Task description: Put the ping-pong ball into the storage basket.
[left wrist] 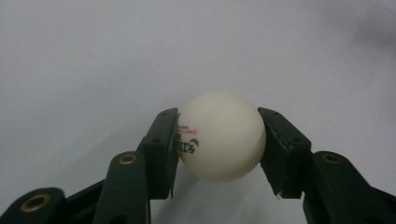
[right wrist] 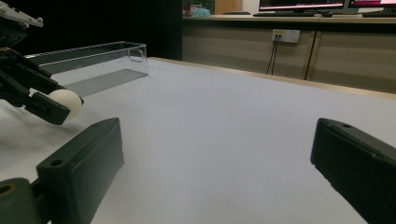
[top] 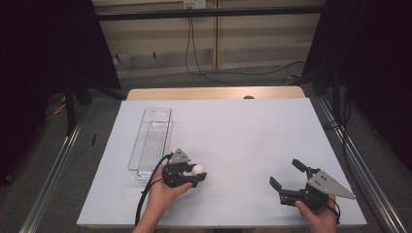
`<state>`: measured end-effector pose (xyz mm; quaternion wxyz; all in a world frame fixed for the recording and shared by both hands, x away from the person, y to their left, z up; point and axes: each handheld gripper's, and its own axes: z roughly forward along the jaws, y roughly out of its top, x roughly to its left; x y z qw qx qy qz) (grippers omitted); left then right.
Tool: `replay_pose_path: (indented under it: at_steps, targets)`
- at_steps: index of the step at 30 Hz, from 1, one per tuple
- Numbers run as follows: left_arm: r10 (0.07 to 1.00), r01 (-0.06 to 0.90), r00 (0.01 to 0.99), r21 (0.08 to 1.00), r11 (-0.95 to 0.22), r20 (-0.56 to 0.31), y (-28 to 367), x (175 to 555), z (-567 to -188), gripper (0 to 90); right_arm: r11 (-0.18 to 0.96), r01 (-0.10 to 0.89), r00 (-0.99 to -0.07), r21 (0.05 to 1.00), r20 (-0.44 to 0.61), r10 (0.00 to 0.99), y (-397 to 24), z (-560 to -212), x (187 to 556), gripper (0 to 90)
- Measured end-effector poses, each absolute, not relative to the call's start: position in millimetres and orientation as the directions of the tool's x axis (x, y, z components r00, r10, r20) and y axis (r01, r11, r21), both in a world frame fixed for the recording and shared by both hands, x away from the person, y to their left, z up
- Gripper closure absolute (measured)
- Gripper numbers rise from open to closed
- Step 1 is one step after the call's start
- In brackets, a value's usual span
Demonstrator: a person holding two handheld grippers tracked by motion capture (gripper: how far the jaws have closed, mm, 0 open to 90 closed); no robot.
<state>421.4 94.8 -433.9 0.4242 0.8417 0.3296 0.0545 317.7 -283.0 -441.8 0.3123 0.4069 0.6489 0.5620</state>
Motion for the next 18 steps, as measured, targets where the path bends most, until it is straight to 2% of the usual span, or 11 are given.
replay_pose_path:
  at_steps: [18]
  targets:
    - [0.601,0.506,0.776,0.76,-0.408,-0.193,98.6,422.8,-422.4,51.0,0.038,0.177,-0.478,0.983,0.052,0.877,-283.1,-441.8,317.8,2.2]
